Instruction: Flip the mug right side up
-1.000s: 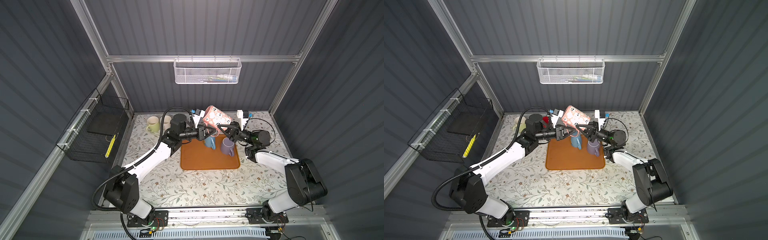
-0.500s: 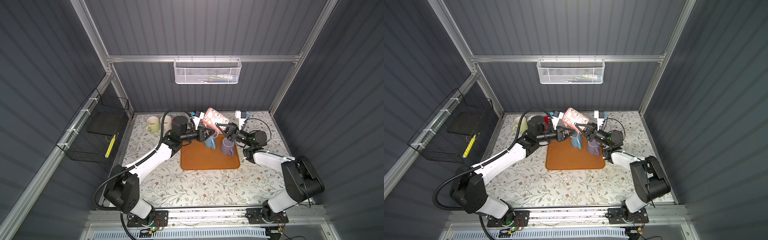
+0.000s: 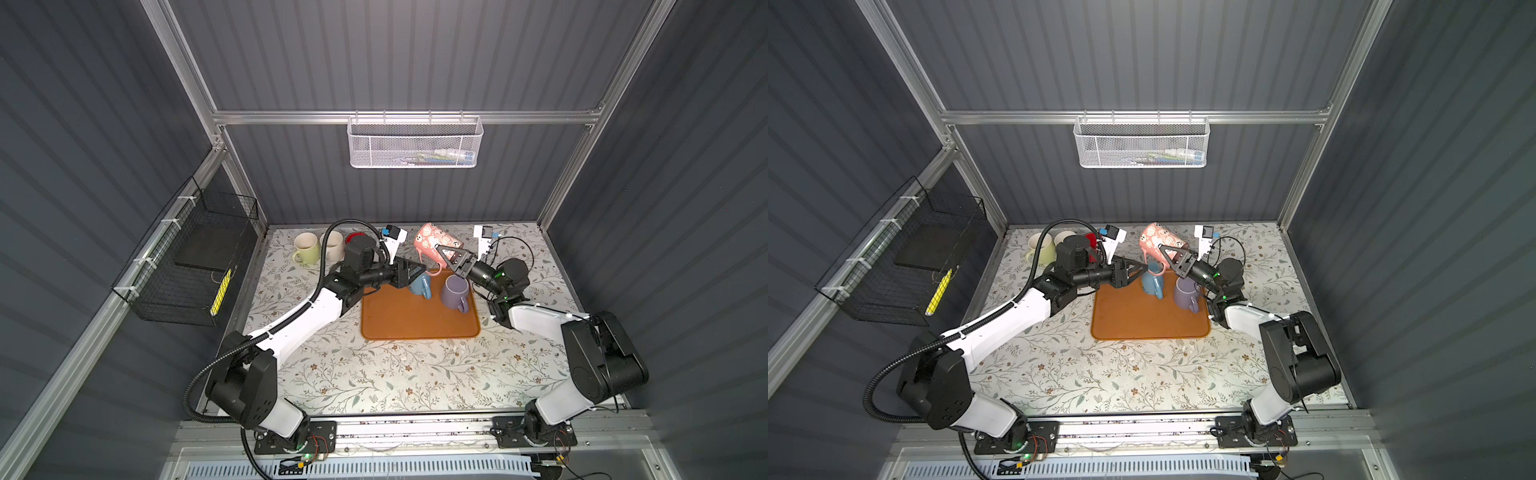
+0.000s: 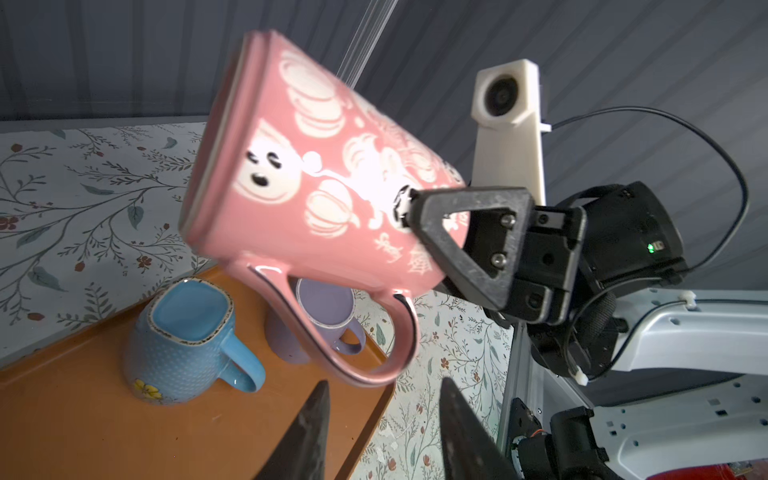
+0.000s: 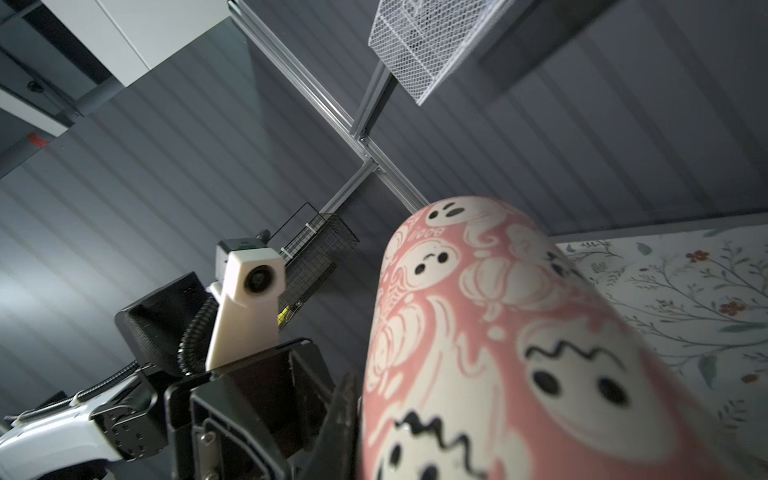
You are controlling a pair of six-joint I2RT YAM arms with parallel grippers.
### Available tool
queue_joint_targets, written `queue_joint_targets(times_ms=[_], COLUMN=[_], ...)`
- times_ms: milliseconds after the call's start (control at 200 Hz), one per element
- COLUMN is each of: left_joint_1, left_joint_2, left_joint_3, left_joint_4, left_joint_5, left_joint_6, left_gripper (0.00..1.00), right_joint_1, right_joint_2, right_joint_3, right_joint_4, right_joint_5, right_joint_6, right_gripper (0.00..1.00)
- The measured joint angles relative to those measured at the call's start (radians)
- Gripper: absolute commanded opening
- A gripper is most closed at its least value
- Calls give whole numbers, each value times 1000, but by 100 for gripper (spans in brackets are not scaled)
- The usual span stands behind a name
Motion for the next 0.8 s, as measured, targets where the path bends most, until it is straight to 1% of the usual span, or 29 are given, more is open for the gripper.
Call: queue_joint_targets(times_ms=[185, 300, 435, 550, 650, 800], left_joint_1=[6, 16, 21, 21, 21, 21], left_joint_2=[-48, -73, -85, -88, -95, -104], left_joint_3=[0, 2, 15, 24, 30, 44], left_joint_4=[-50, -95, -163, -219, -267, -328], left_joint_5=[-34, -64, -122, -182, -236, -310], left_joint_6=[45, 78, 126, 167, 201, 243], left_gripper=[44, 44, 44, 44, 44, 44], right_joint_1=[1, 1, 1, 1, 1, -8], right_joint_2=[3, -16, -70, -126, -153, -141], right_joint_3=[0, 7, 50, 122, 227, 410], right_joint_4=[-78, -195, -417, -627, -829, -1117], right_joint_5=[11, 16, 29, 52, 77, 110], right_joint_6=[-29, -73, -158, -257, -356, -480], right_gripper=[0, 0, 0, 0, 0, 0])
